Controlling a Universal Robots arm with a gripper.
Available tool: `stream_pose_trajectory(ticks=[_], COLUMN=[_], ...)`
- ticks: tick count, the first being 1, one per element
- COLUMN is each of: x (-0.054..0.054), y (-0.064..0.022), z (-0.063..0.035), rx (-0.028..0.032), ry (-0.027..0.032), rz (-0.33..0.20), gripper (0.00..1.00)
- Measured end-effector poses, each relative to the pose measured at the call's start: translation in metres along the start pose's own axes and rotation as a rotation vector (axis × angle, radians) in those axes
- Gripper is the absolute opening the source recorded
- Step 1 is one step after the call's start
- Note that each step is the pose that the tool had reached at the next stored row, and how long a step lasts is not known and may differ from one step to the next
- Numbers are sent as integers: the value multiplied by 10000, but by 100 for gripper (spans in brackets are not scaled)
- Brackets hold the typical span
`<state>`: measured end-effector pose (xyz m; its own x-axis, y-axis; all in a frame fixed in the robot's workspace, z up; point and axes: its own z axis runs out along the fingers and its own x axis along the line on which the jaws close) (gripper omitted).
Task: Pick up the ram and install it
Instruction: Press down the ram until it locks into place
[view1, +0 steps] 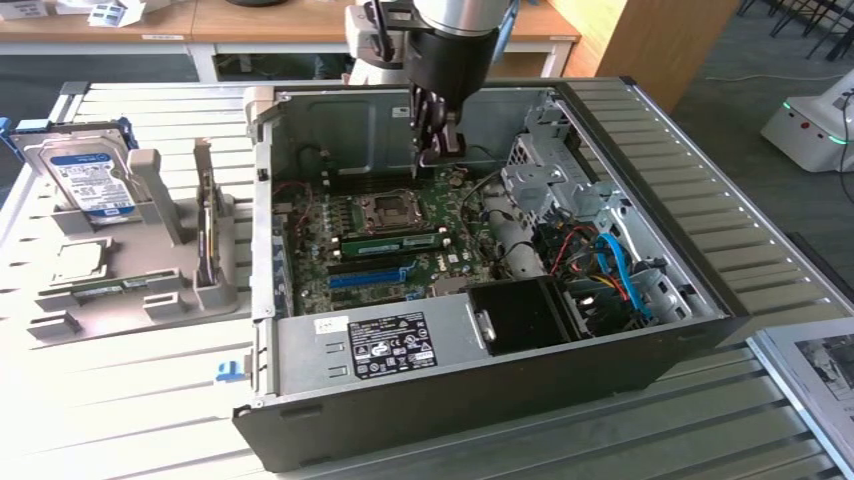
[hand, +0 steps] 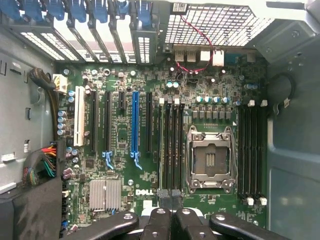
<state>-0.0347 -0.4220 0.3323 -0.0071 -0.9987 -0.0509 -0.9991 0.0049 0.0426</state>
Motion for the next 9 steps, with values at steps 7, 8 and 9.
stream_pose_trajectory(ticks=[7,8,9], x=[-1,-1,-1], y=[-117,-133,-144], z=[-4,-5,-5], rx=[-26,-28,-29], ry=[-1,-1,-1], rz=[0,1,2], gripper=[10,10,10])
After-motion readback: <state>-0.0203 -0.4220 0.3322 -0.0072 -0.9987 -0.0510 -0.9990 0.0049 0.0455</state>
